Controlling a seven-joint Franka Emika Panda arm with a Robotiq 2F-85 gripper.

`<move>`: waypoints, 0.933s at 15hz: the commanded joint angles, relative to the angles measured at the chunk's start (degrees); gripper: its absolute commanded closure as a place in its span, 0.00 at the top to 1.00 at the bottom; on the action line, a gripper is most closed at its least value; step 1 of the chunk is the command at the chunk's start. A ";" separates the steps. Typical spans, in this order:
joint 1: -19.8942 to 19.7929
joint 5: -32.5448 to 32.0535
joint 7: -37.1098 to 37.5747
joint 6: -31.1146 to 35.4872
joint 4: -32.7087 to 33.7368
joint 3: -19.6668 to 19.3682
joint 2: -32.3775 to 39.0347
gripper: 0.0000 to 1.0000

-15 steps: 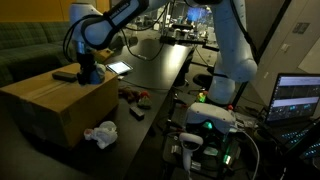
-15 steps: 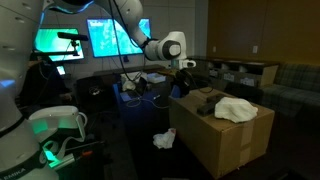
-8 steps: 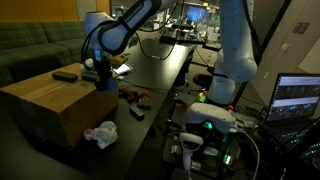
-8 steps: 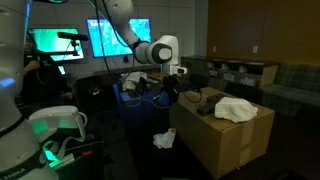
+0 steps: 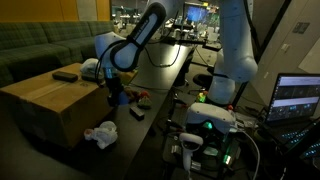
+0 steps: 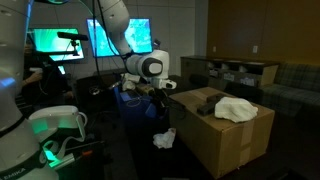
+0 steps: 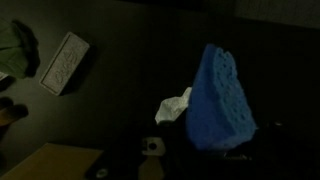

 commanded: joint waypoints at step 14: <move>-8.73 4.09 -9.87 14.79 6.74 0.50 22.08 0.08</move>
